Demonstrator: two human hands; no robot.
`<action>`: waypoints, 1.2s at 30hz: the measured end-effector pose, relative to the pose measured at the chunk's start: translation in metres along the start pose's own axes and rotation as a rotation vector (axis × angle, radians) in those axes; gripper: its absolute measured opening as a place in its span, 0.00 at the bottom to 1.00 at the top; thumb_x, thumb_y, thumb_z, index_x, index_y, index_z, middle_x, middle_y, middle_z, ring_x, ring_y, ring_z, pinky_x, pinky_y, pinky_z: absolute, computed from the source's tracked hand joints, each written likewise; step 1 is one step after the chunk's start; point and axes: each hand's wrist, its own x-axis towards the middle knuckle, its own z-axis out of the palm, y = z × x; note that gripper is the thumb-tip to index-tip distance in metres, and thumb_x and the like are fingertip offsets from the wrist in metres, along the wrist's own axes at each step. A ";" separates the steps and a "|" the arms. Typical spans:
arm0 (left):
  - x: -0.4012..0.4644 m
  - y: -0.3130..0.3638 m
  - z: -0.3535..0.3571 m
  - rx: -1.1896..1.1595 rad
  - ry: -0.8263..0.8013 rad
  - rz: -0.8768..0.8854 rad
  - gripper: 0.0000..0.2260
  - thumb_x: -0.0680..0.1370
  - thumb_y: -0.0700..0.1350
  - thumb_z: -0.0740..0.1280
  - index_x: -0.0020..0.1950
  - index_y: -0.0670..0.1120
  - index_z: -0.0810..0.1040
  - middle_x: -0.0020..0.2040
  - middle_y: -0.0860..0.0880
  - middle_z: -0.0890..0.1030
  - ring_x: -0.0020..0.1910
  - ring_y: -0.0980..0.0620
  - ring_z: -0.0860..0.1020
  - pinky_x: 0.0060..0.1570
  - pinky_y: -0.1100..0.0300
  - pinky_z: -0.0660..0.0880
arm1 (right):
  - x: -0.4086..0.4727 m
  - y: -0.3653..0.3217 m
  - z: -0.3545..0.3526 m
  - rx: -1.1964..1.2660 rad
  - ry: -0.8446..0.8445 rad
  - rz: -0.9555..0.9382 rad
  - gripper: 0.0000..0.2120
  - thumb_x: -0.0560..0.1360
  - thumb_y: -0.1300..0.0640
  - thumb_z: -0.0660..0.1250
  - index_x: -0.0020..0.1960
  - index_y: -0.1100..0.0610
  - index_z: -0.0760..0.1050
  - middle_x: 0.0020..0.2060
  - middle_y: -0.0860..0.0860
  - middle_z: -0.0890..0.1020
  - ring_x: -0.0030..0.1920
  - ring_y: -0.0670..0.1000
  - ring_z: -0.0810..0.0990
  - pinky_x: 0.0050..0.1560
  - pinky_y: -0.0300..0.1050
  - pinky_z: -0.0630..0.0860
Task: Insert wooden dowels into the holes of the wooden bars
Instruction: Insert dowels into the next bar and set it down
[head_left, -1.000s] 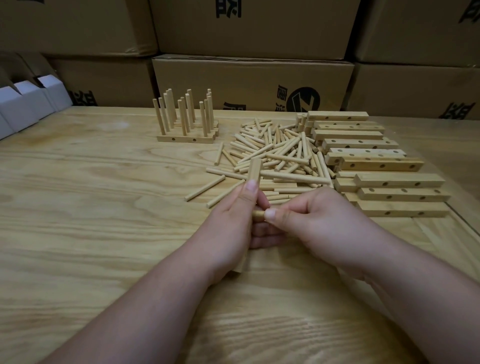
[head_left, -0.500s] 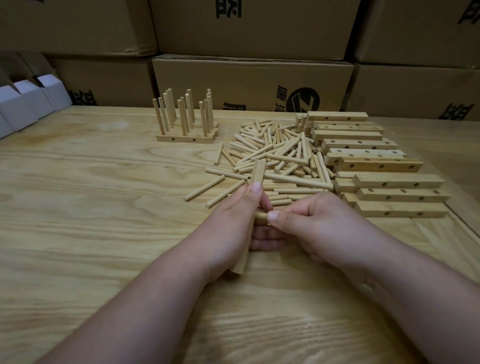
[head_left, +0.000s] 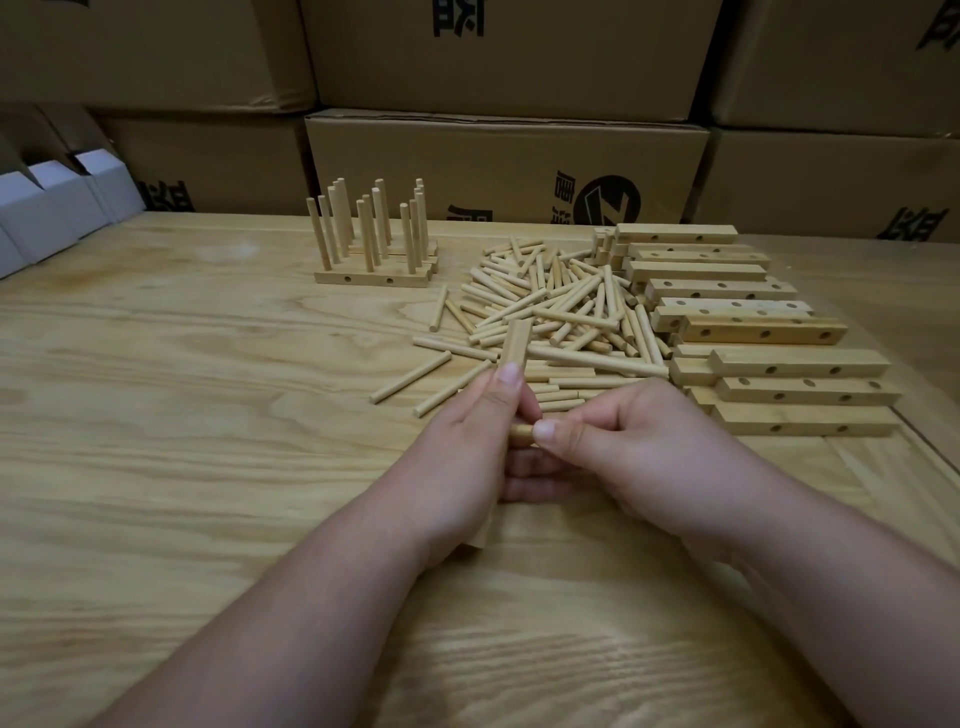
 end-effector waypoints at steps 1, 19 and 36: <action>0.000 0.000 0.000 -0.004 0.021 0.007 0.19 0.84 0.59 0.56 0.41 0.50 0.76 0.40 0.43 0.85 0.43 0.42 0.86 0.47 0.43 0.82 | 0.001 0.001 0.002 0.040 0.000 0.012 0.09 0.79 0.60 0.68 0.44 0.61 0.86 0.40 0.51 0.88 0.42 0.47 0.87 0.40 0.33 0.79; 0.006 0.005 0.004 -0.322 0.094 -0.021 0.19 0.77 0.59 0.60 0.53 0.43 0.76 0.46 0.41 0.84 0.40 0.45 0.83 0.40 0.46 0.84 | 0.008 0.000 -0.008 -0.002 0.169 -0.111 0.08 0.78 0.51 0.68 0.44 0.54 0.80 0.28 0.47 0.81 0.27 0.43 0.76 0.27 0.35 0.70; 0.008 0.009 -0.010 -0.686 0.187 -0.113 0.11 0.78 0.50 0.56 0.41 0.47 0.72 0.34 0.48 0.66 0.29 0.51 0.61 0.30 0.60 0.60 | 0.028 0.033 -0.032 -1.156 0.677 -0.084 0.08 0.77 0.48 0.65 0.52 0.43 0.83 0.45 0.43 0.71 0.55 0.51 0.68 0.50 0.49 0.52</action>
